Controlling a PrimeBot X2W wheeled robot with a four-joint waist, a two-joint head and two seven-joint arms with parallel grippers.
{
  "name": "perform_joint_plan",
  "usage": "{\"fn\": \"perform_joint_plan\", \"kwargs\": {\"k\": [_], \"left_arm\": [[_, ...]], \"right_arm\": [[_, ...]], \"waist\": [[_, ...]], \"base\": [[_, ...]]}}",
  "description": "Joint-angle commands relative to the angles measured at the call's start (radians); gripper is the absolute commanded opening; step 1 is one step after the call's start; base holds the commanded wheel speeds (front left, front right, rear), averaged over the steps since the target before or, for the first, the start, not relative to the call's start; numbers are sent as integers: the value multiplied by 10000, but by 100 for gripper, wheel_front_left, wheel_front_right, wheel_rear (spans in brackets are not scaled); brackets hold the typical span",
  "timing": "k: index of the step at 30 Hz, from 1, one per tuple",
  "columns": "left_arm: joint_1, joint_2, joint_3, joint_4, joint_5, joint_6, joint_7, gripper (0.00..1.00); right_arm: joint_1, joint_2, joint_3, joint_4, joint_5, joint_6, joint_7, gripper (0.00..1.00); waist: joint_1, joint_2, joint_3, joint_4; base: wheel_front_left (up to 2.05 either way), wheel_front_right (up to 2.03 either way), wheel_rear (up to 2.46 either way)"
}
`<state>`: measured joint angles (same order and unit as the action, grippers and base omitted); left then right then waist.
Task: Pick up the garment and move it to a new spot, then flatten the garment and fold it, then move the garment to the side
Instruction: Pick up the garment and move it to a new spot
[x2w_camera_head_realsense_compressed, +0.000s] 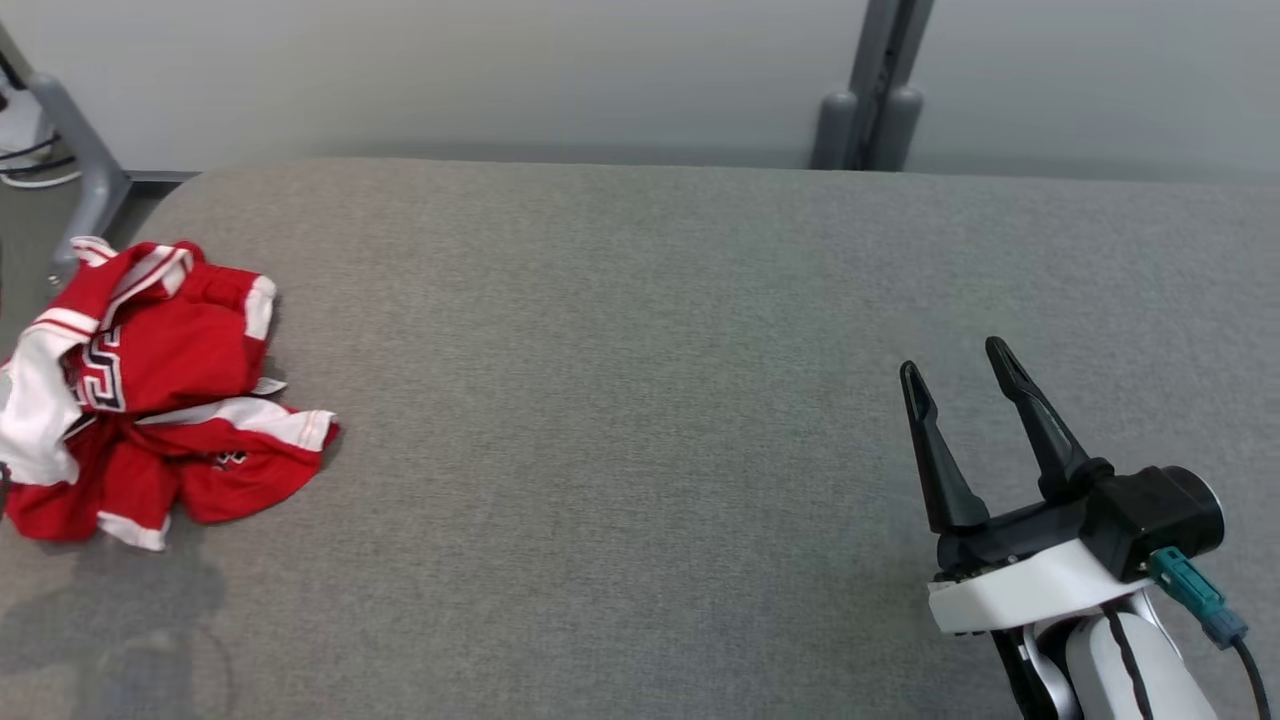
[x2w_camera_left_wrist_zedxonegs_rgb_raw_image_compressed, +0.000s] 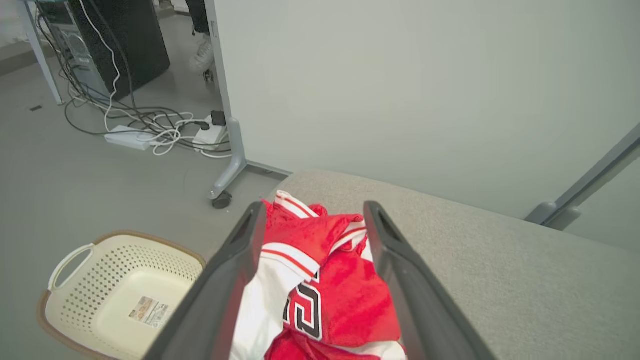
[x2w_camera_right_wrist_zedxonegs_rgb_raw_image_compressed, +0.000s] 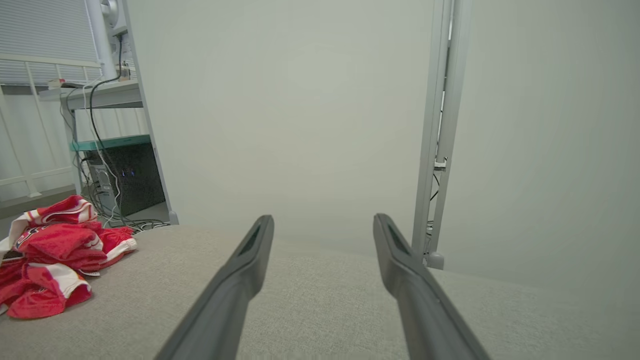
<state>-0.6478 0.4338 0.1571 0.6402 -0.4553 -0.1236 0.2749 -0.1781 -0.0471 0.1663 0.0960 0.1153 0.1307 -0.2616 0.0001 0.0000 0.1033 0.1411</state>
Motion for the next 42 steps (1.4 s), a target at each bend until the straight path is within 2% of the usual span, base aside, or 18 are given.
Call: {"fn": "perform_joint_plan", "kwargs": {"k": [1,7,12,21,22,24,35,42], "left_arm": [[-334,281,-243,412,-209,-72,310,100],[-861,1437,-1577,1311,-1236,-69,1293,100],[-1295,2276,-2405,2219,-1080,-68,1323,100],[-1956,2777,-3069,3830,-895,-69,1167,100],[-2017,2736,-3115,3951,-948,-69,1117,70],[-2138,2738,-3183,4108,-1023,-69,919,0],[-2253,2752,-4329,4061,-1381,-67,249,0],[-2545,2910,-5445,3100,-1594,-67,-135,0]], "right_arm": [[-184,-57,-77,-34,-88,1,-53,100],[-514,-50,-132,-168,-208,1,-53,100],[-699,-57,-156,-275,-149,1,-53,100],[-882,-53,-174,-355,-147,1,-53,100],[-879,-57,-191,-371,-163,1,-54,100],[-875,-59,-221,-377,-192,1,-53,100],[-589,-59,-193,-193,-122,1,-54,100],[-232,-61,-293,-1,30,1,-53,100]], "waist": [[-1,0,569,-754],[-1,0,1296,-1649],[-1,0,1766,-2079],[-1,0,2127,-2427],[-1,0,2139,-2440],[-1,0,2147,-2446],[-1,0,1439,-2221],[-1,0,418,-1990]], "base": [[0,0,0],[0,0,0],[0,0,0],[0,0,0],[0,0,0],[0,0,0],[0,0,0],[0,0,0]]}}
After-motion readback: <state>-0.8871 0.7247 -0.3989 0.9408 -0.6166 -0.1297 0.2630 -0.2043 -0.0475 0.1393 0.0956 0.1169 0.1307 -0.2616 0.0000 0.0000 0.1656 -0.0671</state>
